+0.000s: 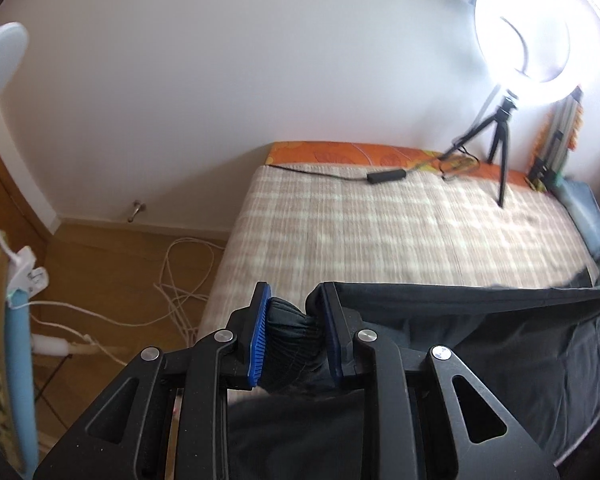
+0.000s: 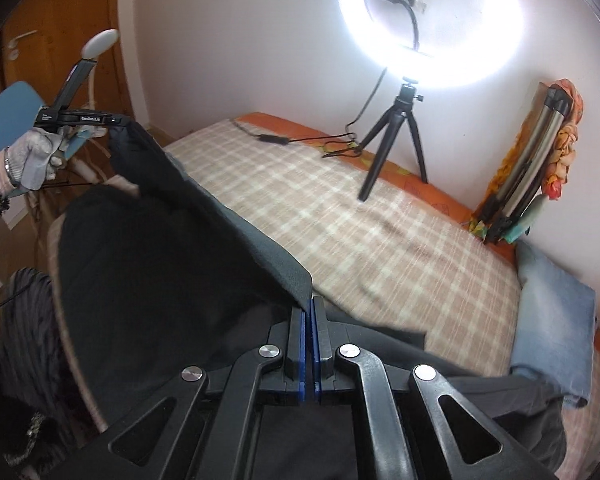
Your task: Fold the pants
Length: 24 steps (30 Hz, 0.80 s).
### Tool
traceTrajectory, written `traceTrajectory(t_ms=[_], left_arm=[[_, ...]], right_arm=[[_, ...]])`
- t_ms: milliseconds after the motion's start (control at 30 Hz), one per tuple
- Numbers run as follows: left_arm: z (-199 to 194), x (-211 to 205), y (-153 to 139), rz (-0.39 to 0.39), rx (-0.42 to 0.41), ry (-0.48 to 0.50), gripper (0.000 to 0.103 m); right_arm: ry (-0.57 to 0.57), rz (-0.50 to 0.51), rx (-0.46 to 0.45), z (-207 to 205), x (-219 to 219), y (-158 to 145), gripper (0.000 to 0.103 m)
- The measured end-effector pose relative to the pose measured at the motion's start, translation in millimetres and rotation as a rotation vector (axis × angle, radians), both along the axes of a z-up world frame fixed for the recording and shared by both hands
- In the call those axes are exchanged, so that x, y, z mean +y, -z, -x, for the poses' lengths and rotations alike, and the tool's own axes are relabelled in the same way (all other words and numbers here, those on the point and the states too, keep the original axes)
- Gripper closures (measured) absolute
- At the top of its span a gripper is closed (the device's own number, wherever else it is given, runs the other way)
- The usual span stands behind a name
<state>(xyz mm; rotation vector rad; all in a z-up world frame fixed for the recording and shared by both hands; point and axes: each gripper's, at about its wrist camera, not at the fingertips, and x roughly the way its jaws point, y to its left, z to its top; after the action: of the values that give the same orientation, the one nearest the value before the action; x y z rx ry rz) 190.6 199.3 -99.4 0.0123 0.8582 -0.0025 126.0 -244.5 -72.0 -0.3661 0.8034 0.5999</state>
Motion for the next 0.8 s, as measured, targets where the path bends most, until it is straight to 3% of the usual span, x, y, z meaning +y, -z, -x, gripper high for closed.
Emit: traceTrajectory(t_ms=[233,500,667,800], left_arm=[[57.9,5.2,23.3,0.008,0.029,0.044,0.080],[108.6,13.4,46.2,0.079,0.012,0.050,0.079],[139.2,30.9,51.2,0.155,0.013,0.041,0.069],[167.1,44.1,54.0,0.194,0.032,0.034,0.056]], right_arm=[[-0.060,0.018,0.076,66.9,-5.9,23.8,0.103],[-0.078,0.069,0.127,102.6,-4.9,56.6,0.103],[-0.113,0.120,0.178,114.5,-1.3,72.5,0.103],[-0.184,0.180,0.264,123.7,1.8,86.9,0.093]])
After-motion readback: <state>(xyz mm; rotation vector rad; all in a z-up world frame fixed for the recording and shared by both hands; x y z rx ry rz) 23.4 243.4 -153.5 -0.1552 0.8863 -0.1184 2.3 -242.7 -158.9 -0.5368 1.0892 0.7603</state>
